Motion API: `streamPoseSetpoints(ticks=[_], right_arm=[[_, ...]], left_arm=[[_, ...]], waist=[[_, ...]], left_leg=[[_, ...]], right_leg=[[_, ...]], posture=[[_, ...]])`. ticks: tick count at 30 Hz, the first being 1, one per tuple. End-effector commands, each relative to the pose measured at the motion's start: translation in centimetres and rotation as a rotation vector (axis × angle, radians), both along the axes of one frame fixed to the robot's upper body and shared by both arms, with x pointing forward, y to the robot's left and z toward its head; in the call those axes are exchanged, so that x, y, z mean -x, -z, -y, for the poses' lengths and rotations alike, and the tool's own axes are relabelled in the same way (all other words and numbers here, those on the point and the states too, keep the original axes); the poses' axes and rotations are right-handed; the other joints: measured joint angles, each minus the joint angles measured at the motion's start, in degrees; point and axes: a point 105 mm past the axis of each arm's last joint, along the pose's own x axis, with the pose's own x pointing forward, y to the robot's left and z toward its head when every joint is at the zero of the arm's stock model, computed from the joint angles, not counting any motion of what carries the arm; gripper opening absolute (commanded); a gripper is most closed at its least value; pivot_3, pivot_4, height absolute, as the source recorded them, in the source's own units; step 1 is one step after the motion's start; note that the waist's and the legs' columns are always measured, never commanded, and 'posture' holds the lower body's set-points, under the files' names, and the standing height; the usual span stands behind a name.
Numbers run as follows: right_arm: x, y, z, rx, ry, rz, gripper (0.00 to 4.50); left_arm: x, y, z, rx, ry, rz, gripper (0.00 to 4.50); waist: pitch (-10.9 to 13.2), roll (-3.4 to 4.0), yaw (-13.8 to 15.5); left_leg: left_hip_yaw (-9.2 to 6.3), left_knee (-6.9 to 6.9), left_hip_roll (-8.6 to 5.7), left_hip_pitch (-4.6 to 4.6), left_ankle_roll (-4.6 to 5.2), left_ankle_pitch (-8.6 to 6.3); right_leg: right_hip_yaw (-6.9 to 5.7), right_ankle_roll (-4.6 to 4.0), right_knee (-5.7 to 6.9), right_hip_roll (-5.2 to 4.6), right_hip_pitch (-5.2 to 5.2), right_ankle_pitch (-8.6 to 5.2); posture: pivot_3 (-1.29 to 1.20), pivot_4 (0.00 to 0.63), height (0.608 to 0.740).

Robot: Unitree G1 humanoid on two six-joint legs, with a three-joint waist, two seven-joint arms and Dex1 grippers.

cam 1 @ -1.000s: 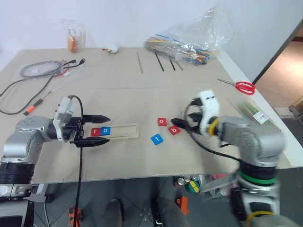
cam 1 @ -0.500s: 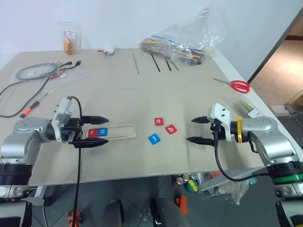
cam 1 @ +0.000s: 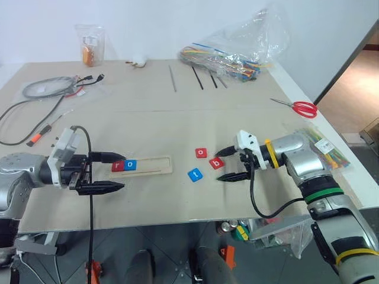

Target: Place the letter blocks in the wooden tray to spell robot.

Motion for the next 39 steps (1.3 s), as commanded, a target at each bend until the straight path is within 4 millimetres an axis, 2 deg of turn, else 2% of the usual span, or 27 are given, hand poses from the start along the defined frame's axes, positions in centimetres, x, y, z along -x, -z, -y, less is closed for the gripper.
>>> streamPoseSetpoints(ticks=[1,5,19,26,36,38,39], right_arm=[[0.0,-0.3,-0.8,-0.005,-0.053,0.046,4.48],[0.2,-0.1,-1.2,-0.005,-0.083,0.049,4.48],[-1.7,-1.8,-0.9,0.03,-0.084,0.102,4.48],[-1.5,-0.3,0.0,0.102,-0.099,0.072,4.48],[-2.2,0.3,-0.6,0.087,-0.078,0.051,4.48],[-2.2,0.4,-0.8,0.075,-0.073,0.035,4.08],[-2.2,0.4,-0.8,0.07,-0.072,0.028,4.08]], left_arm=[[1.0,-2.0,-0.7,-0.015,-0.024,0.049,4.5],[1.5,-2.4,-0.9,-0.013,-0.043,0.049,4.5],[1.7,-2.1,-0.7,-0.003,-0.065,0.051,4.5],[2.0,-2.2,-0.8,-0.006,-0.073,0.05,4.5],[2.3,-2.2,-0.9,-0.007,-0.089,0.055,4.5],[2.3,-2.2,-0.9,-0.006,-0.092,0.058,4.5],[2.3,-2.2,-0.9,-0.005,-0.093,0.059,4.5]], waist=[[0.0,0.0,0.0],[0.0,0.0,-0.1],[0.0,0.0,-0.1],[0.0,0.0,-0.1],[0.0,-0.02,-0.2],[0.0,-0.03,-0.2],[0.0,-0.03,-0.3]], left_leg=[[0.0,0.01,0.0,0.03,0.0,0.0],[0.01,0.03,0.02,0.13,-0.02,0.01],[0.05,0.01,0.03,0.15,-0.03,0.02],[0.05,0.0,0.03,0.16,-0.03,0.02],[0.15,0.04,0.03,0.31,-0.04,0.03],[0.17,0.04,0.05,0.36,-0.04,0.03],[0.17,0.04,0.06,0.38,-0.04,0.03]], right_leg=[[0.0,0.0,0.01,0.0,0.01,0.02],[0.01,-0.05,0.07,0.01,0.04,0.05],[0.02,-0.06,0.08,0.01,0.06,0.06],[0.03,-0.06,0.08,0.01,0.06,0.06],[0.14,-0.17,0.09,0.02,0.14,0.06],[0.16,-0.19,0.1,0.04,0.15,0.08],[0.17,-0.2,0.11,0.05,0.16,0.09]], posture=[[0.0,0.15,0.74],[0.0,0.15,0.74],[0.0,0.15,0.74],[0.0,0.15,0.74],[0.0,0.15,0.74],[0.0,0.15,0.74],[0.0,0.15,0.74]])
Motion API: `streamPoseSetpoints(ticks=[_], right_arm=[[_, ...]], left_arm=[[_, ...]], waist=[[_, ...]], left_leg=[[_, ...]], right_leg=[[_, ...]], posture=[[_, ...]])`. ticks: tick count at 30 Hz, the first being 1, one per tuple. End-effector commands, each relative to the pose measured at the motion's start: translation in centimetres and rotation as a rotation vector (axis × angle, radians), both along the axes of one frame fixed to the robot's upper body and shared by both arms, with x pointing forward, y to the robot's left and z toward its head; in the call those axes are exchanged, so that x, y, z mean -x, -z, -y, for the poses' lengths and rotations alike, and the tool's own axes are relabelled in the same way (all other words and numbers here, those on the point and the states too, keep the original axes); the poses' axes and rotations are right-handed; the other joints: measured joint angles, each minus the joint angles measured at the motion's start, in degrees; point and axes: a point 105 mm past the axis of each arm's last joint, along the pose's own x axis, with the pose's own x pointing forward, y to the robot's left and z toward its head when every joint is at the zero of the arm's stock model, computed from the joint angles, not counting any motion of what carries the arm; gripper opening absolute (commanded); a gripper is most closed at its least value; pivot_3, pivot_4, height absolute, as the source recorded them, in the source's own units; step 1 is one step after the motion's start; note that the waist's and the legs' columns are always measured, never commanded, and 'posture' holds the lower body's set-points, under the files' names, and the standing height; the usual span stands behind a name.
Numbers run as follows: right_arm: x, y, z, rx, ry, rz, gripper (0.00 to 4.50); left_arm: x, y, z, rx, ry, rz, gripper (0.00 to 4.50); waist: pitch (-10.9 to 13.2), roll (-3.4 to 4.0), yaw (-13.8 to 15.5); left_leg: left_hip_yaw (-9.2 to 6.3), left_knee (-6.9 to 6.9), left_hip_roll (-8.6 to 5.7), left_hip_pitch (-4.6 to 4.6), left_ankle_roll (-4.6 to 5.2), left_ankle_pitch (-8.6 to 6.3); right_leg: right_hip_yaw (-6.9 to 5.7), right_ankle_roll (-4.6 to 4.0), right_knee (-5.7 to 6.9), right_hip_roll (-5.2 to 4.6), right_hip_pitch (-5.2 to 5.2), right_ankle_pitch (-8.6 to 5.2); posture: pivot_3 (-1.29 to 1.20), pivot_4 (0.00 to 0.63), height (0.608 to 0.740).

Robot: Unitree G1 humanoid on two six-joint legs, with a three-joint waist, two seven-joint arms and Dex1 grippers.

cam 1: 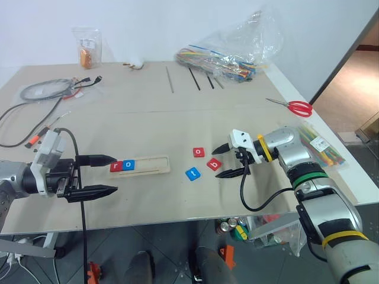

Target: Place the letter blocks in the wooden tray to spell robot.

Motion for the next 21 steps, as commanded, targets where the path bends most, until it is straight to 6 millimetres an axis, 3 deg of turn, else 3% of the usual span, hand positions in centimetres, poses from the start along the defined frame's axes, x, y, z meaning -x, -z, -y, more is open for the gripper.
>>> streamPoseSetpoints(ticks=[1,9,10,11,21], right_arm=[[0.0,-0.1,-0.6,-0.006,-0.017,-0.009,4.08],[0.0,0.3,-1.3,-0.023,-0.018,-0.033,3.93],[0.1,0.3,-1.3,-0.024,-0.021,-0.035,3.45],[0.1,0.3,-1.4,-0.024,-0.021,-0.034,3.38],[0.0,0.6,-1.9,-0.019,-0.023,-0.044,3.39]], left_arm=[[0.2,-1.2,-0.1,-0.008,-0.006,0.056,4.5],[0.0,-1.2,0.0,-0.006,-0.007,0.062,4.5],[0.0,-1.2,0.1,-0.005,-0.007,0.063,4.5],[0.0,-1.2,0.1,-0.004,-0.007,0.063,4.5],[-0.1,-1.1,0.1,-0.002,-0.012,0.067,4.5]], waist=[[0.0,-0.01,0.0],[0.0,-0.04,-0.4],[0.0,-0.04,-0.5],[0.0,-0.04,-0.5],[0.0,-0.05,-0.6]], left_leg=[[0.0,0.0,0.01,0.01,0.0,0.0],[0.0,-0.03,0.1,0.15,0.0,0.0],[0.0,-0.03,0.1,0.15,0.0,0.0],[0.0,-0.03,0.1,0.15,0.0,0.0],[0.08,-0.03,0.1,0.33,-0.01,0.01]], right_leg=[[0.0,-0.01,0.01,0.01,0.0,0.01],[0.02,-0.03,0.13,0.12,0.01,0.05],[0.02,-0.04,0.14,0.12,0.01,0.05],[0.02,-0.04,0.15,0.12,0.01,0.06],[0.14,-0.24,0.35,0.15,0.01,-0.06]], posture=[[0.0,0.15,0.74],[0.0,0.15,0.74],[0.0,0.15,0.74],[0.0,0.15,0.74],[0.0,0.15,0.74]])
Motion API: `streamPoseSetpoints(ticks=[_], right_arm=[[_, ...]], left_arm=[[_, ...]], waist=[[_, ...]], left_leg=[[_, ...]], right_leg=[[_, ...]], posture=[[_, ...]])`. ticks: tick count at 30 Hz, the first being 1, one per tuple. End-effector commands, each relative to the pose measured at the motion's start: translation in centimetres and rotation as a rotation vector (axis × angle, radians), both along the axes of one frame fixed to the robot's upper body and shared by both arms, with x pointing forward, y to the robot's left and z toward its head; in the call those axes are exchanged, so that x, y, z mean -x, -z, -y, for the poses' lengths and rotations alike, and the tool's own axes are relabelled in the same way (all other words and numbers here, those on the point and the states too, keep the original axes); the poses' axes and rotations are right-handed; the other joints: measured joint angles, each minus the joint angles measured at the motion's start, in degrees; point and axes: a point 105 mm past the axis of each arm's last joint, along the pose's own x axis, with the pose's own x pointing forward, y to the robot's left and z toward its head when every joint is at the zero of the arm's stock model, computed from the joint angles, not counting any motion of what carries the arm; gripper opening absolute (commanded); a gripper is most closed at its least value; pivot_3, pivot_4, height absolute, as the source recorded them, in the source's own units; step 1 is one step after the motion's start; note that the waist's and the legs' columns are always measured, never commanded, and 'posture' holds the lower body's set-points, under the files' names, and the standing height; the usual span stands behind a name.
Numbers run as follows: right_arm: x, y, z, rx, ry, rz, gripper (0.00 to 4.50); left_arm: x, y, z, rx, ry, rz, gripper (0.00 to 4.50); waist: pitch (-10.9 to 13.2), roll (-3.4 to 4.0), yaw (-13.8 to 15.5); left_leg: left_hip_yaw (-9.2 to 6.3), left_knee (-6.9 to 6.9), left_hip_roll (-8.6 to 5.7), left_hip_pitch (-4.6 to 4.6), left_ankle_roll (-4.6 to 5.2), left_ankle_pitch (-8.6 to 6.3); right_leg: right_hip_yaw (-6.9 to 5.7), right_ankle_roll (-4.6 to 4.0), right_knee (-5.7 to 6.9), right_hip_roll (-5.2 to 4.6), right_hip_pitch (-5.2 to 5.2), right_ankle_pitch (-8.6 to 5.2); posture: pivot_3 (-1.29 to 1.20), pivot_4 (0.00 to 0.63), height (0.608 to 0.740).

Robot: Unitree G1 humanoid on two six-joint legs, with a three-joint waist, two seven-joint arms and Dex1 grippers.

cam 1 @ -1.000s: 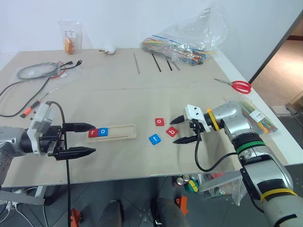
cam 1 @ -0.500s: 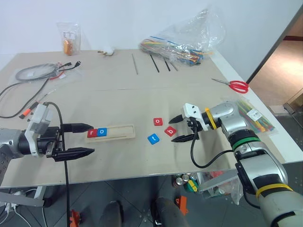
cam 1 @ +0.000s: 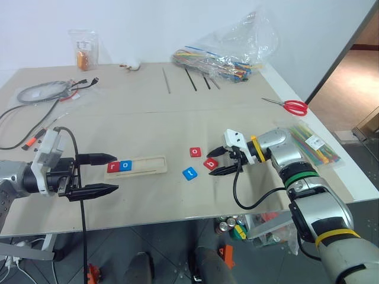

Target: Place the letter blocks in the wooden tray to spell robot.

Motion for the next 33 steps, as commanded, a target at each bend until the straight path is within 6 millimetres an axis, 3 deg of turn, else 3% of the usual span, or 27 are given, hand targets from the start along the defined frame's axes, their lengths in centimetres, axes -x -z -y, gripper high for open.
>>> streamPoseSetpoints(ticks=[1,6,7,20,27,33], right_arm=[[0.1,0.2,-0.5,0.013,-0.023,-0.011,3.39],[0.0,0.1,-0.1,0.02,-0.012,-0.012,3.39],[0.0,0.1,0.0,0.023,-0.009,-0.011,3.06],[-0.1,-0.6,1.3,0.025,0.023,-0.017,3.06],[-0.2,-1.9,0.2,-0.099,0.044,-0.056,2.92],[0.0,-1.4,-0.2,-0.106,0.038,-0.076,2.92]], left_arm=[[0.0,-1.0,0.0,-0.004,0.003,0.054,4.5],[0.1,-1.0,0.0,-0.007,0.003,0.054,4.5],[0.1,-1.0,0.0,-0.008,0.002,0.055,4.5],[-0.3,-0.9,0.3,-0.006,0.016,0.062,4.5],[-0.4,-0.8,0.3,0.004,0.011,0.063,4.5],[-0.3,-0.8,0.3,0.005,0.009,0.065,4.5]], waist=[[0.0,0.0,0.0],[0.0,0.0,-0.1],[0.0,0.0,-0.1],[0.0,-0.01,0.1],[0.0,0.0,0.6],[0.0,0.0,0.6]], left_leg=[[0.0,0.0,0.0,0.01,0.0,0.0],[0.02,-0.01,0.0,0.04,0.0,0.0],[0.02,-0.01,0.0,0.04,0.0,0.0],[0.03,0.0,-0.02,0.04,0.0,0.0],[0.04,-0.01,-0.03,0.01,-0.01,0.0],[0.05,-0.07,-0.02,0.01,-0.01,0.0]], right_leg=[[0.0,-0.05,0.01,0.0,0.0,-0.03],[0.02,-0.11,0.07,0.01,0.0,-0.07],[0.02,-0.12,0.08,0.01,0.0,-0.08],[0.04,-0.12,0.1,-0.02,0.02,-0.1],[0.04,-0.11,0.1,-0.03,-0.01,-0.13],[0.06,-0.09,0.1,-0.01,-0.05,-0.13]], posture=[[0.0,0.15,0.74],[0.0,0.15,0.74],[0.0,0.15,0.74],[0.0,0.15,0.74],[0.0,0.15,0.74],[0.0,0.15,0.74]])
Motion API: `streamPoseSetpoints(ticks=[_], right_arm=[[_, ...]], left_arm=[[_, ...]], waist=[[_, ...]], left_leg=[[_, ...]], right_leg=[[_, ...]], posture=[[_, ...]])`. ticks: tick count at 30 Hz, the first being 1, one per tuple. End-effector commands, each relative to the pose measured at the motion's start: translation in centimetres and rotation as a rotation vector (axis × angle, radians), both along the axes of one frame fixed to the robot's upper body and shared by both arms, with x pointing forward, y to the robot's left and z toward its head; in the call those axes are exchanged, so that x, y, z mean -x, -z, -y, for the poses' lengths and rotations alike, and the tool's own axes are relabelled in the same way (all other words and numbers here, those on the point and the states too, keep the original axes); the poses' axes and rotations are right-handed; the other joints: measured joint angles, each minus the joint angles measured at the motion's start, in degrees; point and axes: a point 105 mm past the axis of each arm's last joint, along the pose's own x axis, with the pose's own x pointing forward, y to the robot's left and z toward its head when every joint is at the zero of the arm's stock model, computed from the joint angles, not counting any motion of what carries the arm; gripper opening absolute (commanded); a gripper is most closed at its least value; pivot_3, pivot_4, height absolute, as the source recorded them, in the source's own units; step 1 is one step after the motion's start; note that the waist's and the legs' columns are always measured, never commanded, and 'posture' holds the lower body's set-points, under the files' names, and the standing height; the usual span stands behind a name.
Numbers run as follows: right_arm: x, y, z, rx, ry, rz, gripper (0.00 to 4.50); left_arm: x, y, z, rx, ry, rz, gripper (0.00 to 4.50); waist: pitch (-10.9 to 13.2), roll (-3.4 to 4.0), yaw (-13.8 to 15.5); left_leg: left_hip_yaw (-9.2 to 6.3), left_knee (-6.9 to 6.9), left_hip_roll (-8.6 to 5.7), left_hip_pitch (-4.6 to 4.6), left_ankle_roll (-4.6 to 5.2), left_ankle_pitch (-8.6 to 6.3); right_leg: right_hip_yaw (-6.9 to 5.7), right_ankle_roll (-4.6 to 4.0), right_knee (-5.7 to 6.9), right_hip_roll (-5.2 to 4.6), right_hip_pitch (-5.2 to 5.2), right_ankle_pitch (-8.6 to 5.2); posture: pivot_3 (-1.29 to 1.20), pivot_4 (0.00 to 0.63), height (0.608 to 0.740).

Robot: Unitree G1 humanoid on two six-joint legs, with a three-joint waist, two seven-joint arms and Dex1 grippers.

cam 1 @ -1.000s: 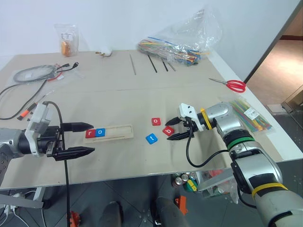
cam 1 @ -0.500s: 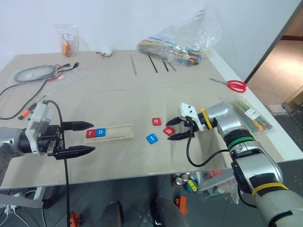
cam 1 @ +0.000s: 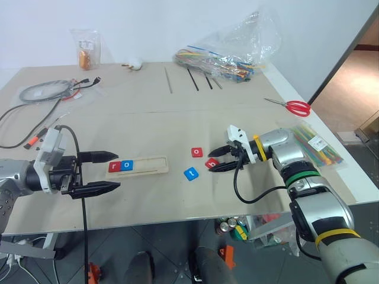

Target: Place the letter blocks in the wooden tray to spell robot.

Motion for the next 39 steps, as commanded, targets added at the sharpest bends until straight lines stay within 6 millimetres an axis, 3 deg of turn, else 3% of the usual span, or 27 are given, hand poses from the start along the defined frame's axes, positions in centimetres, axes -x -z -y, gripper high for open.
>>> streamPoseSetpoints(ticks=[1,21,22,23,26,33,39], right_arm=[[0.3,-0.9,-0.5,-0.042,-0.033,0.011,2.92],[1.0,0.7,1.1,0.064,-0.059,-0.027,2.92],[1.0,0.7,1.0,0.062,-0.057,-0.027,2.61],[0.9,0.7,1.0,0.059,-0.052,-0.027,2.61],[0.9,0.6,1.2,0.059,-0.05,-0.03,1.77],[1.1,0.4,1.6,0.058,-0.054,-0.036,1.76],[-0.4,-2.2,0.2,-0.122,0.061,0.017,1.76]], left_arm=[[0.1,-0.8,0.1,-0.006,0.01,0.043,4.5],[0.0,-1.0,-0.1,-0.015,0.008,0.043,4.5],[0.0,-1.0,-0.1,-0.015,0.007,0.043,4.5],[0.1,-1.0,-0.1,-0.016,0.007,0.043,4.5],[0.1,-1.1,-0.1,-0.017,0.008,0.044,4.5],[-0.1,-1.0,0.0,-0.013,0.012,0.045,4.5],[-0.2,-0.7,0.3,-0.006,0.016,0.046,4.5]], waist=[[0.0,0.0,0.0],[0.0,0.0,0.0],[0.0,0.0,0.0],[0.0,0.0,0.0],[0.0,0.0,0.0],[0.0,0.0,0.0],[0.0,0.0,0.0]], left_leg=[[0.0,-0.01,0.0,0.0,0.0,0.0],[0.01,-0.02,-0.01,-0.01,0.0,0.0],[0.01,-0.02,-0.01,-0.01,0.0,0.0],[0.01,-0.02,-0.01,-0.01,0.0,0.0],[0.0,-0.02,-0.01,-0.01,0.0,0.0],[0.01,-0.01,-0.01,0.0,0.0,0.0],[0.01,-0.01,-0.02,-0.02,0.0,0.0]], right_leg=[[0.0,0.0,0.0,0.0,0.0,0.0],[0.0,-0.01,0.0,-0.01,0.0,-0.05],[0.0,-0.01,0.0,-0.01,0.0,-0.05],[0.0,-0.01,0.0,-0.01,0.0,-0.05],[-0.01,-0.01,0.0,-0.01,0.0,-0.05],[-0.01,-0.03,0.0,-0.02,0.01,-0.06],[0.0,-0.02,0.0,-0.02,0.0,-0.06]], posture=[[0.0,0.15,0.74],[0.0,0.15,0.74],[0.0,0.15,0.74],[0.0,0.15,0.74],[0.0,0.15,0.74],[0.0,0.15,0.74],[0.0,0.15,0.74]])
